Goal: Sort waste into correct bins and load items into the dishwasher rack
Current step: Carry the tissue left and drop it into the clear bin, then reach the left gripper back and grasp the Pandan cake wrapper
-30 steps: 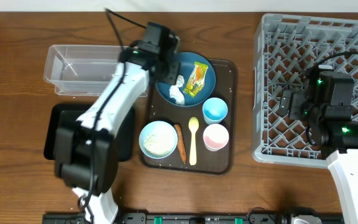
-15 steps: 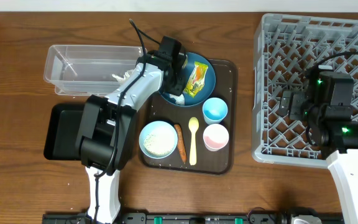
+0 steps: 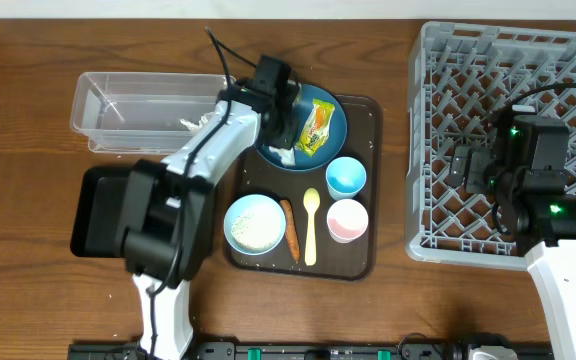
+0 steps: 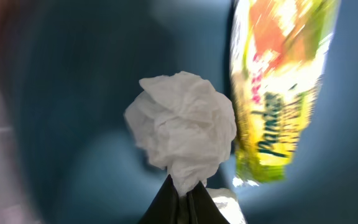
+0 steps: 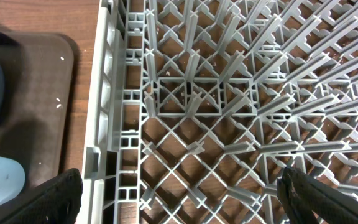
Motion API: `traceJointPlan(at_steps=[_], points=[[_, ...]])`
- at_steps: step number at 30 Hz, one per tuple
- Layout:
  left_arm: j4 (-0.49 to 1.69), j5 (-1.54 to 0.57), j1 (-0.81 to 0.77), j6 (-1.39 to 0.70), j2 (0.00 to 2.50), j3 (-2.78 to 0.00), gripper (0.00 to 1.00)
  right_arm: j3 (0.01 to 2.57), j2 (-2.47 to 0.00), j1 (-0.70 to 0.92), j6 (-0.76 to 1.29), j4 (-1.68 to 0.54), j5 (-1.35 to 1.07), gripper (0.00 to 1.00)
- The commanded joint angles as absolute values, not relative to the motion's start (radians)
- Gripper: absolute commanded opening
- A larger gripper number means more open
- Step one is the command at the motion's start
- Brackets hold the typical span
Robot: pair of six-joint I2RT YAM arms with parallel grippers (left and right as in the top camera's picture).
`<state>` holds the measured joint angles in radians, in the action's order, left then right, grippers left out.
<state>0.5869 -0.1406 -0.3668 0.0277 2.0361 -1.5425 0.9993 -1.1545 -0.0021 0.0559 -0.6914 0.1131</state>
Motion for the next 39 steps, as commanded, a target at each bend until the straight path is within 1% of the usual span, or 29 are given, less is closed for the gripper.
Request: traceJointPlan(at_steps=[1,3,6,12,14,15,18,20,21,23,28,30,34,39], points=[[0.584,-0.013,-0.342,0.033,1.861,-1.545,0.06,1.018,-1.147,0.013,0.044,-0.692,0.124,0.99],[0.584,0.062,-0.319,0.034,1.807,-1.545,0.06,1.018,-1.147,0.013,0.044,-0.692,0.124,0.99],[0.586,0.118,-0.272,0.034,1.761,-1.545,0.06,1.018,-1.147,0.013,0.044,-0.693,0.123,0.99],[0.599,0.117,-0.149,0.025,1.781,-1.540,0.06,1.018,-1.147,0.013,0.044,-0.692,0.123,0.99],[0.605,0.116,-0.119,0.025,1.805,-1.540,0.08,1.018,-1.147,0.013,0.044,-0.693,0.123,0.99],[0.607,0.116,-0.106,0.024,1.818,-1.540,0.12,1.018,-1.147,0.013,0.044,-0.692,0.123,0.99],[0.610,0.116,-0.084,0.022,1.845,-1.540,0.29,1.018,-1.147,0.013,0.044,-0.693,0.123,0.99],[0.599,0.116,-0.081,0.022,1.849,-1.540,0.38,1.018,-1.147,0.013,0.044,-0.693,0.123,0.99],[0.590,0.116,-0.081,0.022,1.847,-1.541,0.45,1.018,-1.147,0.013,0.044,-0.693,0.123,0.99],[0.572,0.086,-0.087,0.022,1.837,-1.541,0.48,1.018,-1.147,0.013,0.044,-0.693,0.123,1.00],[0.544,-0.202,-0.130,0.022,1.819,-1.540,0.49,1.018,-1.147,0.013,0.044,-0.693,0.123,0.99],[0.539,-0.274,-0.163,0.023,1.827,-1.540,0.50,1.018,-1.147,0.013,0.044,-0.693,0.123,0.99],[0.539,-0.280,-0.245,0.065,1.862,-1.540,0.50,1.018,-1.147,0.013,0.044,-0.692,0.123,0.99],[0.536,-0.280,-0.323,0.067,1.945,-1.540,0.50,1.018,-1.147,0.013,0.044,-0.694,0.123,0.99]])
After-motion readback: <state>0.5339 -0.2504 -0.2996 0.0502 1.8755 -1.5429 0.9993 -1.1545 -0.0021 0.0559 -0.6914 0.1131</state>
